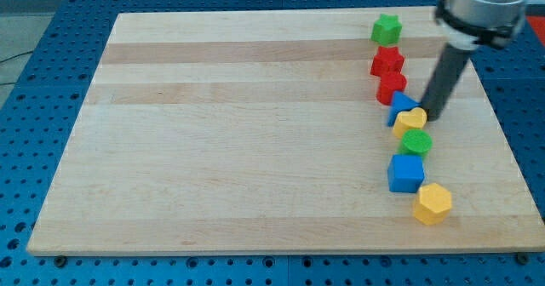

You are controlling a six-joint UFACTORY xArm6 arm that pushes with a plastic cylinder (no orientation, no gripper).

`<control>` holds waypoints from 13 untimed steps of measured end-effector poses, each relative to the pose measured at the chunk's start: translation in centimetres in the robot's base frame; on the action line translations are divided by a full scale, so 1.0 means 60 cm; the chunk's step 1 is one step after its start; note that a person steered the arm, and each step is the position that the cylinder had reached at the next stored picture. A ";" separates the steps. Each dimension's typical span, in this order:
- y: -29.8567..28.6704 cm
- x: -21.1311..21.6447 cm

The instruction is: Place the yellow heart to the bottom to the blue triangle

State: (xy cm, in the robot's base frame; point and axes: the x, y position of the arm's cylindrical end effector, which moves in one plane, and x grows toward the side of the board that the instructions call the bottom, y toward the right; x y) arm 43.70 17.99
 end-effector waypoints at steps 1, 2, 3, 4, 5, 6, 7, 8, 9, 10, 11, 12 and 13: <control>-0.097 -0.003; -0.162 -0.032; -0.277 -0.036; -0.225 -0.037; -0.108 -0.028; -0.090 0.018; -0.033 0.015; 0.012 0.017; 0.017 0.050; -0.029 0.070; -0.105 0.080; -0.184 0.080; -0.279 0.080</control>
State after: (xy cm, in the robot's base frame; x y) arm 48.51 1.24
